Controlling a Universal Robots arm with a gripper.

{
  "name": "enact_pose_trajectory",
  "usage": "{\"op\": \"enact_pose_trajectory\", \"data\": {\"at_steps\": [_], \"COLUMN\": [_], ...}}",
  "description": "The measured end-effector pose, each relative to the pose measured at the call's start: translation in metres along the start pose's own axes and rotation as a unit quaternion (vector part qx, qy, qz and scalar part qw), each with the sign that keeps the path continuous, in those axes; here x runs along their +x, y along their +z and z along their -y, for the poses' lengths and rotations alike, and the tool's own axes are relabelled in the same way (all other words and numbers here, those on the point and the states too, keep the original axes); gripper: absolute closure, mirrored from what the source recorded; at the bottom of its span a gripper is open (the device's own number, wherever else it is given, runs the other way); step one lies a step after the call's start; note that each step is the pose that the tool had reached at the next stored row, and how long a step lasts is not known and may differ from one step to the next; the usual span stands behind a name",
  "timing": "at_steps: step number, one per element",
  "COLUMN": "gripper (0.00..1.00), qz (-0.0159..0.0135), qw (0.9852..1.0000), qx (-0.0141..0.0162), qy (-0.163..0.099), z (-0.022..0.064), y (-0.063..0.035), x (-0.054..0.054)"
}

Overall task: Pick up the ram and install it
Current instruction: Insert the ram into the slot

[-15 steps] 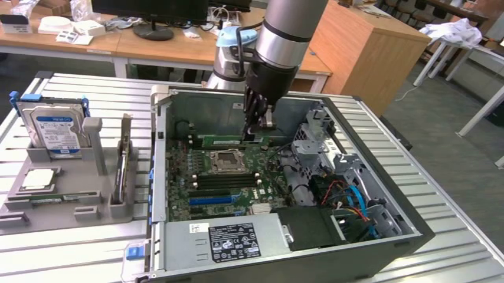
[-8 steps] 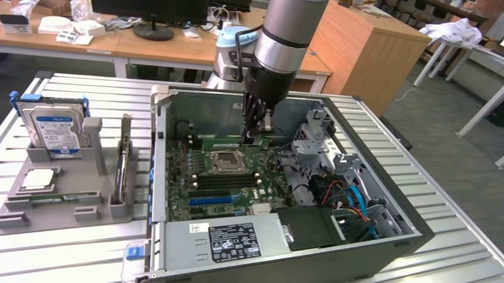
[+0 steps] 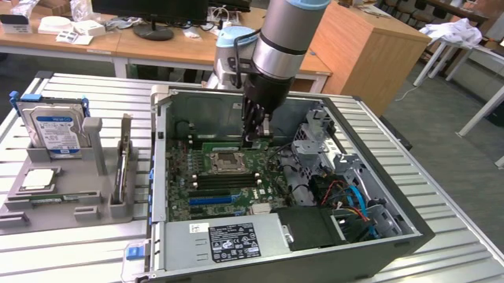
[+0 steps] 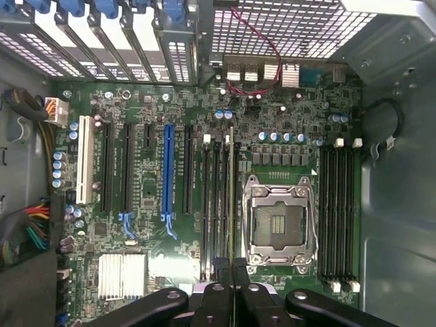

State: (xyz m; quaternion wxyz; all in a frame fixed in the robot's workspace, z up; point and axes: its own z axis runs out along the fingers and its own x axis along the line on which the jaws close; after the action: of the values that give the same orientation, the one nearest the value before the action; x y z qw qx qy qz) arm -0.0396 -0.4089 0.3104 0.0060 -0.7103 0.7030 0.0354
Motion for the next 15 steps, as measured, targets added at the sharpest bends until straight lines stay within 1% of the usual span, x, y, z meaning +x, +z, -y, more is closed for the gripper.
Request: {"op": "enact_pose_trajectory", "data": {"at_steps": [15], "gripper": [0.88], "qz": [0.0], "qw": [1.0], "qx": [0.0], "qy": [0.0], "z": [0.0006], "y": [0.0161], "x": [0.001]}}
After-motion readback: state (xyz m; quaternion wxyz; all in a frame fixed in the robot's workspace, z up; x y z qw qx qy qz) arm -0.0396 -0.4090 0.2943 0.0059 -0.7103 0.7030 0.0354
